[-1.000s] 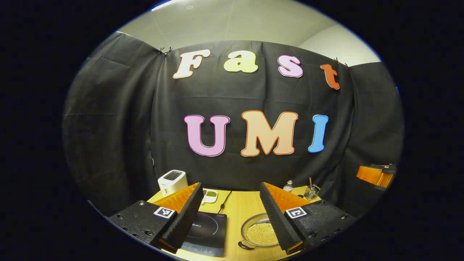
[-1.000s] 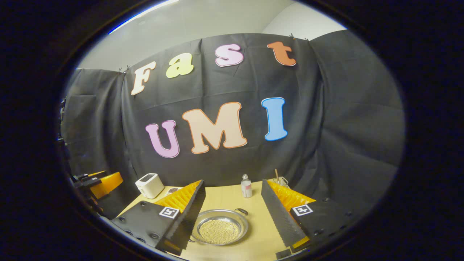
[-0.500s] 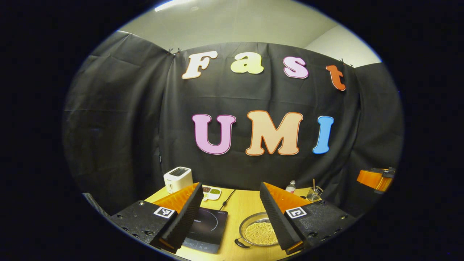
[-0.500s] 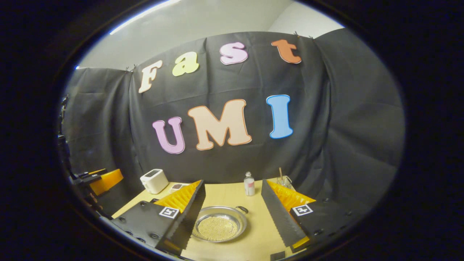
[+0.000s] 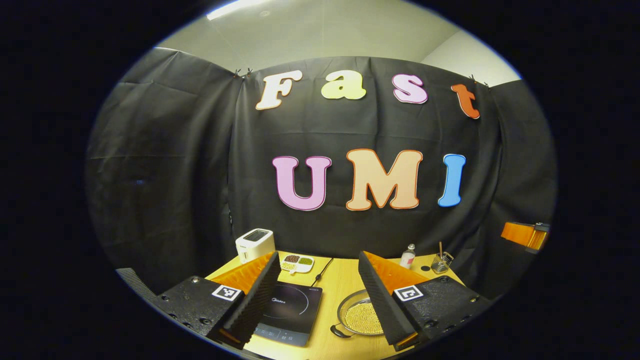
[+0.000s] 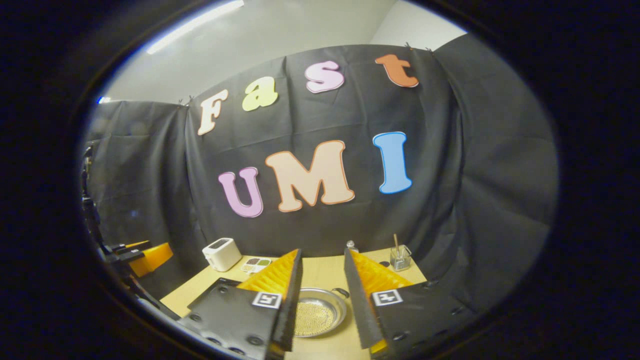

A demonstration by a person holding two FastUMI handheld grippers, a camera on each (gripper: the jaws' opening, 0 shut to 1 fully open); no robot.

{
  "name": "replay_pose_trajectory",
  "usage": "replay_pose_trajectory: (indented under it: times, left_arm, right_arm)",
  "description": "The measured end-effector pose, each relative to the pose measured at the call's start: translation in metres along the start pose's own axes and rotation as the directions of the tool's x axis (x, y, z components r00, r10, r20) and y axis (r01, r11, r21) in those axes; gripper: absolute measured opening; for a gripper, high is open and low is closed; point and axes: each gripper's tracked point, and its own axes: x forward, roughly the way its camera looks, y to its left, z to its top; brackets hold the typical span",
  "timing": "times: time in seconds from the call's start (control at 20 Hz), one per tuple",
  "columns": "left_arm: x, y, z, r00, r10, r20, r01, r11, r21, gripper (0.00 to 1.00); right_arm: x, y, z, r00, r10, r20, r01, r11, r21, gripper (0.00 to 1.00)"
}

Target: First push the handle of the pot to place it horizontally, then grasp the pot with both hands and set it on the induction cooktop.

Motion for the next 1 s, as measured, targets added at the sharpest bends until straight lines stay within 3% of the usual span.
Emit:
replay_pose_trajectory:
  times: [0.05, 0.7, 0.75, 0.85, 0.95, 1.0]
  left_arm:
    - [0.0, 0.0, -0.001, 1.0, 0.002, -0.001, -0.002, 1.0, 0.001, 0.95]
    - [0.0, 0.003, -0.018, 0.999, 0.02, -0.028, -0.021, 1.0, -0.018, 0.92]
    - [0.0, 0.005, -0.02, 0.999, 0.021, -0.034, -0.022, 1.0, -0.021, 0.99]
    - [0.002, 0.011, -0.024, 0.999, 0.023, -0.04, -0.024, 0.999, -0.023, 0.95]
    - [0.004, 0.017, -0.025, 0.999, 0.021, -0.04, -0.022, 1.0, -0.018, 0.92]
    - [0.006, 0.021, -0.026, 0.999, 0.018, -0.044, -0.019, 1.0, -0.015, 0.92]
  right_arm:
    - [0.0, 0.002, -0.002, 1.0, 0.009, -0.01, -0.009, 1.0, -0.002, 0.36]
    - [0.0, 0.025, -0.036, 0.993, 0.073, -0.088, -0.08, 0.994, -0.069, 0.36]
    - [0.001, 0.024, -0.039, 0.993, 0.064, -0.096, -0.071, 0.995, -0.07, 0.37]
    - [-0.001, 0.02, -0.046, 0.997, 0.011, -0.082, -0.015, 0.998, -0.053, 0.37]
    - [0.006, 0.018, -0.042, 0.997, -0.002, -0.078, 0.0, 1.0, -0.027, 0.06]
    - [0.01, 0.017, -0.048, 0.995, -0.02, -0.093, 0.017, 0.999, -0.033, 0.03]
